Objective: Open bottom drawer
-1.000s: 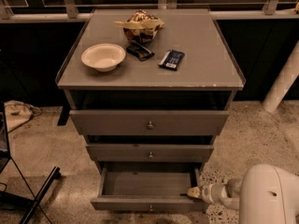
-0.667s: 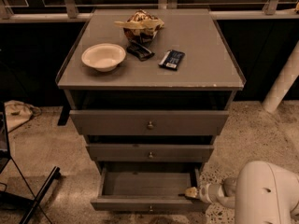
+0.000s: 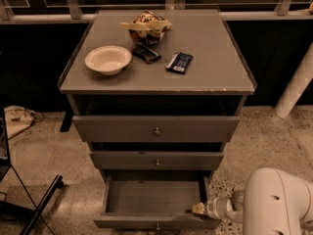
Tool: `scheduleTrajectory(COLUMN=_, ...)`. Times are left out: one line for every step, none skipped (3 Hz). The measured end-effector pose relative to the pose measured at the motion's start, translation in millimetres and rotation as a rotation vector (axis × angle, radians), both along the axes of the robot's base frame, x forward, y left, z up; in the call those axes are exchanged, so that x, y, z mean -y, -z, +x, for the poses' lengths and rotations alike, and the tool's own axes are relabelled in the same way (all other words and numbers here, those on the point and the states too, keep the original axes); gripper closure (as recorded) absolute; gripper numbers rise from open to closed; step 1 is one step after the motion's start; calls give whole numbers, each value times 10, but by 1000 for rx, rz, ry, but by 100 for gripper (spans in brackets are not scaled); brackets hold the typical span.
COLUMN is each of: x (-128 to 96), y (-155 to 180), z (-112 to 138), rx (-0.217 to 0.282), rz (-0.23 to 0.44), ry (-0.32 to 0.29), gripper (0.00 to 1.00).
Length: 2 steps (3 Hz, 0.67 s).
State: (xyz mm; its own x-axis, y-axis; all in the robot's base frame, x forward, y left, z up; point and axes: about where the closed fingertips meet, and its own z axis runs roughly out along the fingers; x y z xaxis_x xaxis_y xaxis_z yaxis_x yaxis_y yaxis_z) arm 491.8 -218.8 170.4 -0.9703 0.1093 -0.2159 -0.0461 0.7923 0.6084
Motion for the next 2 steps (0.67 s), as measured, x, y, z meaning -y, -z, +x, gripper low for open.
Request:
scheduleTrajectory(x=-19, y=24, z=-123, rx=-15, rz=15, ry=-3, gripper=100)
scheduleTrajectory(x=-20, y=-11, z=-125, rx=-15, rz=15, ry=-3, gripper=100)
